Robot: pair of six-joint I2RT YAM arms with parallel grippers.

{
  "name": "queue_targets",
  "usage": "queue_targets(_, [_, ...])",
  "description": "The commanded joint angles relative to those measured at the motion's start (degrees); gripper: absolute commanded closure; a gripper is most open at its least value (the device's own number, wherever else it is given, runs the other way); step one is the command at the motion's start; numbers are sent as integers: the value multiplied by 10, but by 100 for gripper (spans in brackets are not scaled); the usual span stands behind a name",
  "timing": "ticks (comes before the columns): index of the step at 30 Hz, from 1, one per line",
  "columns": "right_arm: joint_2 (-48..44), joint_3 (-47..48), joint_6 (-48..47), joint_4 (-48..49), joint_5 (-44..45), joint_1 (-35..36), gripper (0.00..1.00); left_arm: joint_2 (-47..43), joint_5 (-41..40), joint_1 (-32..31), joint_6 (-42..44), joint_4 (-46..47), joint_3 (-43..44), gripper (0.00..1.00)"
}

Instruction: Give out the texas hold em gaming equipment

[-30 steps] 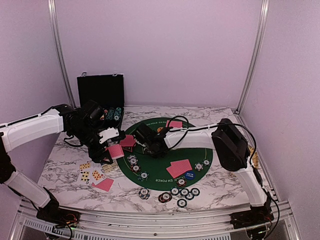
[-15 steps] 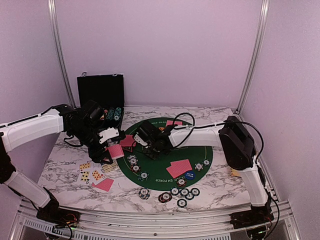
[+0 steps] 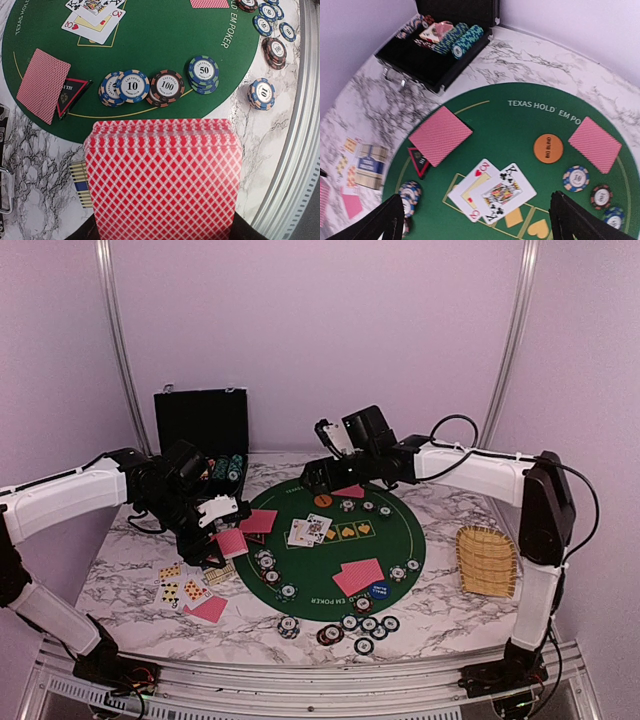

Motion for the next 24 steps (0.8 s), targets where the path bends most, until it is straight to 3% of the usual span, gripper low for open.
queue_targets(1, [-24, -88, 184, 131, -246, -57, 1, -13, 7, 3, 5, -9, 15, 100])
queue_targets(8, [-24, -134, 272, 183, -305, -70, 1, -14, 7, 3, 4, -9, 17, 100])
queue_targets(24, [38, -178, 472, 397, -403, 47, 10, -6, 10, 3, 5, -8, 30, 100])
